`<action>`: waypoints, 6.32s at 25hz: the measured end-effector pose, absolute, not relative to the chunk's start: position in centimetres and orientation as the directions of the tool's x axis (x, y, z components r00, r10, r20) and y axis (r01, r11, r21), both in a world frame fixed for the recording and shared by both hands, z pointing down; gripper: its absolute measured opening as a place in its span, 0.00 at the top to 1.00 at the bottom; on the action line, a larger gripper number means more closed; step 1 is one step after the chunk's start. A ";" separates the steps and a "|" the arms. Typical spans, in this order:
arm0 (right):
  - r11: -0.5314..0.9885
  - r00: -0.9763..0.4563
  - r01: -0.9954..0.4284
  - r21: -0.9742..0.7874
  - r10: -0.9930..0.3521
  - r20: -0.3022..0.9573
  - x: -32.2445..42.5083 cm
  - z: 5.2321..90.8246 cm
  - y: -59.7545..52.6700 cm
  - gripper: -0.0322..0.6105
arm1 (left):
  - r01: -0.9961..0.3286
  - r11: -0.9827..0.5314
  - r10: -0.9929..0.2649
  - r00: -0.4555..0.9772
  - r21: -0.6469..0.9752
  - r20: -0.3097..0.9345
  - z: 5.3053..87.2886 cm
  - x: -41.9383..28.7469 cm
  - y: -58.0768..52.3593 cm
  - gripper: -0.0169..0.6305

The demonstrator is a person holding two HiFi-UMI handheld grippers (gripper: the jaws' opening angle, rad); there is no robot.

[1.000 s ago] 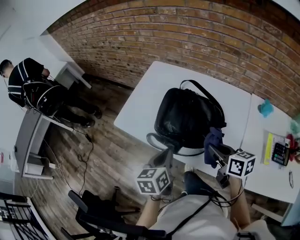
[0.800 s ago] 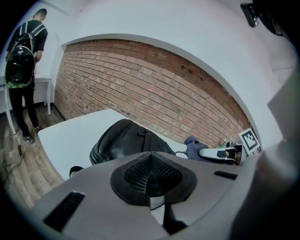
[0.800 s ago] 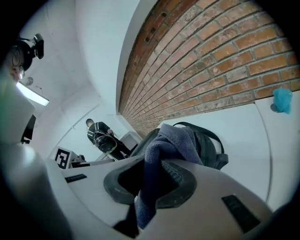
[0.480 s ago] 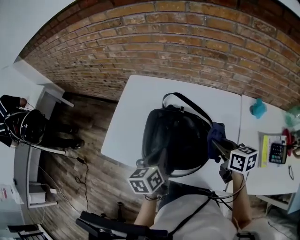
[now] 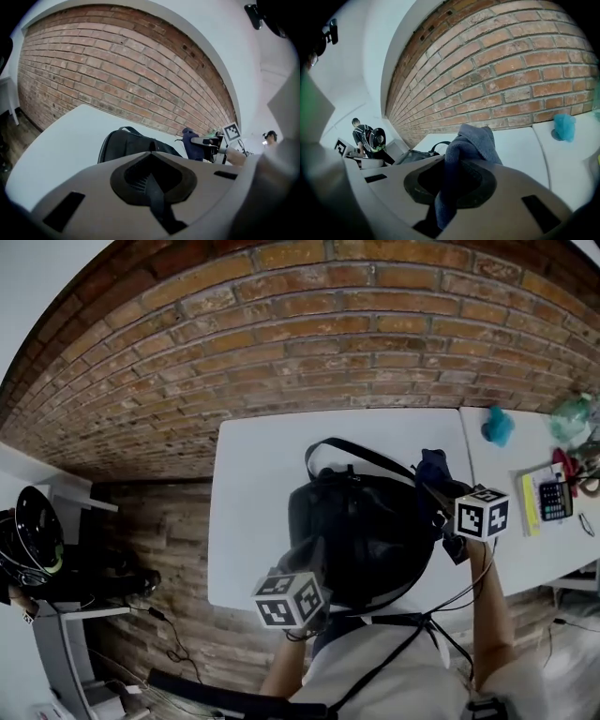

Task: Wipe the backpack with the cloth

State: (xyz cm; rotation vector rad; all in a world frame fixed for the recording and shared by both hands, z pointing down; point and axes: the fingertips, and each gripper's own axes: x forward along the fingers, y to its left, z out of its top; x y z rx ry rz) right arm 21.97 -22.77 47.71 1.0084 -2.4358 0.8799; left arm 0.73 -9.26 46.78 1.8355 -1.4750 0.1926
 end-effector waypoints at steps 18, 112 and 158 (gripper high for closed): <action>0.397 -0.406 -0.897 -0.194 -0.569 0.715 22.2 55.0 -23.5 0.88 | -0.812 -0.290 -0.597 0.567 0.506 0.568 49.5 0.4 -9.7 0.97; 0.445 -0.432 -0.880 -0.169 -0.598 0.675 19.0 52.3 -23.5 0.88 | -0.828 -0.262 -0.646 0.532 0.495 0.548 48.2 -1.0 -9.1 0.97; 0.389 -0.446 -0.880 -0.273 -0.478 0.757 20.2 56.6 -10.9 0.88 | -0.804 -0.290 -0.625 0.570 0.519 0.534 48.3 0.1 -8.3 0.97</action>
